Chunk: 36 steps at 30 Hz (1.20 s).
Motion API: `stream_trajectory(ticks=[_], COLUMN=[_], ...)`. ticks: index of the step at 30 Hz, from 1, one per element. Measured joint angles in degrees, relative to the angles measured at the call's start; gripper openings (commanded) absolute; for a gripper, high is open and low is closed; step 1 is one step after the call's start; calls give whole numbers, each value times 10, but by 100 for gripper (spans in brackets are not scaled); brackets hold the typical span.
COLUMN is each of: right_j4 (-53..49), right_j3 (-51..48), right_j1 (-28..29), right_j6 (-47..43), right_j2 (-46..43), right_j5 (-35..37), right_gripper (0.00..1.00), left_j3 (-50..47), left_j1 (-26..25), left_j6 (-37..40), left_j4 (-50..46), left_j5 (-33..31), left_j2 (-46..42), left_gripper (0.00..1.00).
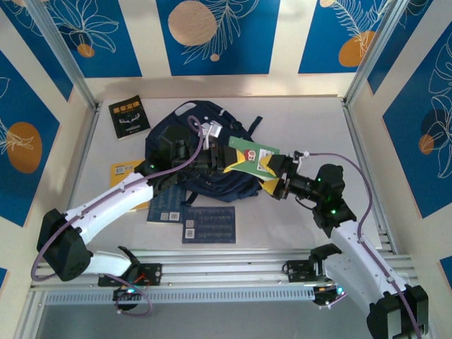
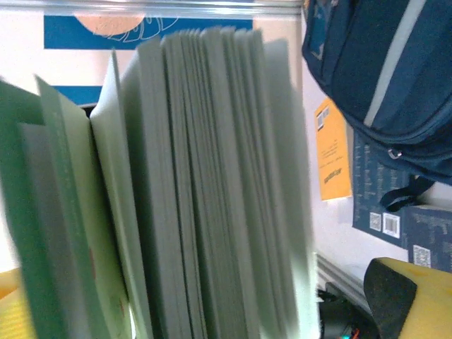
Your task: Pack books, pencil case, and school supplies into a backpack
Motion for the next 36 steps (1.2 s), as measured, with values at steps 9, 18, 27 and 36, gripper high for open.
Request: stream_trajectory(ticks=[9, 18, 27, 36], right_j4=[34, 10, -55, -98], right_j3=[0, 3, 30, 65], right_j1=[16, 10, -10, -19], right_j6=[20, 14, -21, -73], right_j2=[-9, -40, -58, -47], right_j5=[14, 25, 21, 0], right_gripper=[87, 74, 64, 56], left_j3=[-3, -24, -26, -29], left_j1=[-5, -5, -5, -5], left_j6=[-2, 1, 4, -6], left_j4=[2, 2, 2, 31], left_j5=[0, 0, 1, 9], left_j2=[0, 0, 0, 0], left_gripper=[0, 0, 0, 0])
